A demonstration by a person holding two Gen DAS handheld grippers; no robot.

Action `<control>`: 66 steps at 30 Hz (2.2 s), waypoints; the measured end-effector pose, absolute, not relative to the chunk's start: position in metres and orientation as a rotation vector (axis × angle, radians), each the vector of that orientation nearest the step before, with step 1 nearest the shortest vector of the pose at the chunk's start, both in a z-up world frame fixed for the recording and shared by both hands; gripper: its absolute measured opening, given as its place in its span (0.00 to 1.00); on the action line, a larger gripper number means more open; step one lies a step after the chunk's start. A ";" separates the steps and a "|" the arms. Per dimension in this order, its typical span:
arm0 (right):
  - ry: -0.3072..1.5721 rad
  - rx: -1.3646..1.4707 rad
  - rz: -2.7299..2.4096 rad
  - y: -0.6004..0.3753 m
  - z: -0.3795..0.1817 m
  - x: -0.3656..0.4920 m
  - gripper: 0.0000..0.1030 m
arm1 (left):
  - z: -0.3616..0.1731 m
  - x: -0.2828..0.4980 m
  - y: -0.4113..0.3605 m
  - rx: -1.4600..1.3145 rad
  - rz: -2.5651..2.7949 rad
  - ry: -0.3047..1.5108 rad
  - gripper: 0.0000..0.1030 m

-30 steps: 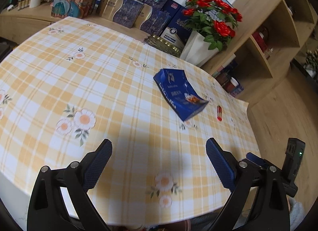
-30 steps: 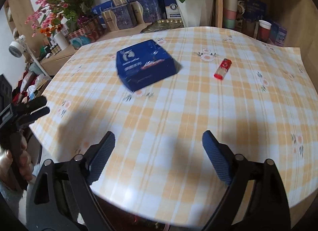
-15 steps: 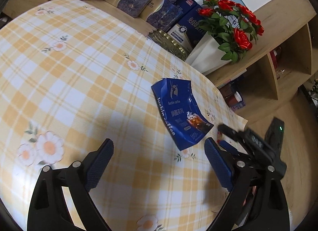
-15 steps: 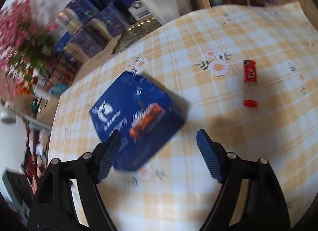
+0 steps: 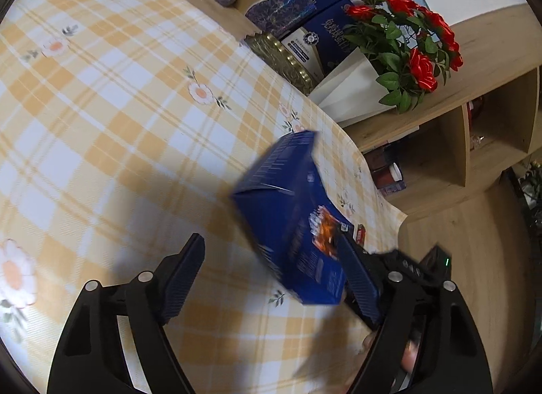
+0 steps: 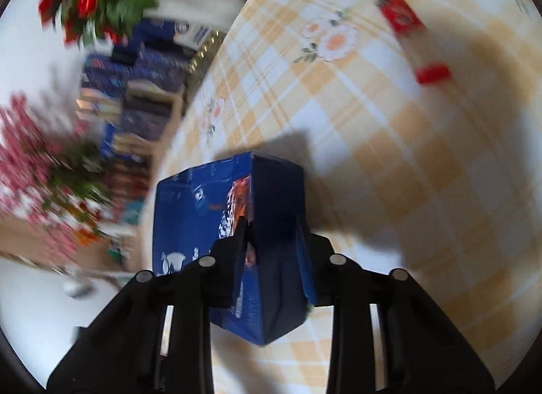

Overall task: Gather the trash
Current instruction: 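Grasp the blue Luckin coffee box with the left tool while the right tool grasps the red lighter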

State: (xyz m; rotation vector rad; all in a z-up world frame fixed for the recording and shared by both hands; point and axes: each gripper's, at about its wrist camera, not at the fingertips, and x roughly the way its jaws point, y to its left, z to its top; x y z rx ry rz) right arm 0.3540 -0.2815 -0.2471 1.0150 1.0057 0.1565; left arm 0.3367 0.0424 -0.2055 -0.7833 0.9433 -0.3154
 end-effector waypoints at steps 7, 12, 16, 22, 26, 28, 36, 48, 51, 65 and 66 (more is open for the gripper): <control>0.970 1.141 0.175 -0.296 -0.254 0.342 0.25 | -0.214 0.340 0.016 -0.830 -0.388 0.948 0.67; 0.965 1.147 0.197 -0.299 -0.257 0.341 0.25 | -0.211 0.352 -0.009 -0.802 -0.432 0.943 0.50; 0.976 1.150 0.217 -0.306 -0.258 0.342 0.25 | -0.206 0.358 -0.019 -0.737 -0.430 0.952 0.19; 0.965 0.869 0.220 -0.321 -0.225 0.346 0.35 | -0.177 0.349 -0.016 -0.611 -0.440 0.878 0.15; 0.919 0.673 0.105 -0.352 -0.205 0.356 0.38 | -0.148 0.342 -0.006 -0.497 -0.411 0.801 0.14; 0.916 0.607 0.024 -0.368 -0.203 0.366 0.42 | -0.136 0.340 -0.001 -0.452 -0.405 0.778 0.14; 0.977 0.316 -0.074 -0.361 -0.214 0.405 0.42 | -0.120 0.332 0.017 -0.424 -0.402 0.756 0.14; 1.026 0.123 -0.115 -0.332 -0.225 0.418 0.27 | -0.111 0.314 0.040 -0.440 -0.402 0.755 0.14; 1.026 0.175 -0.085 -0.335 -0.224 0.410 0.26 | -0.107 0.307 0.042 -0.434 -0.409 0.756 0.14; 0.875 0.296 0.118 -0.323 -0.162 0.293 0.25 | -0.090 0.241 0.054 -0.388 -0.461 0.773 0.14; 0.867 0.303 0.128 -0.322 -0.158 0.285 0.25 | -0.089 0.235 0.054 -0.383 -0.466 0.774 0.14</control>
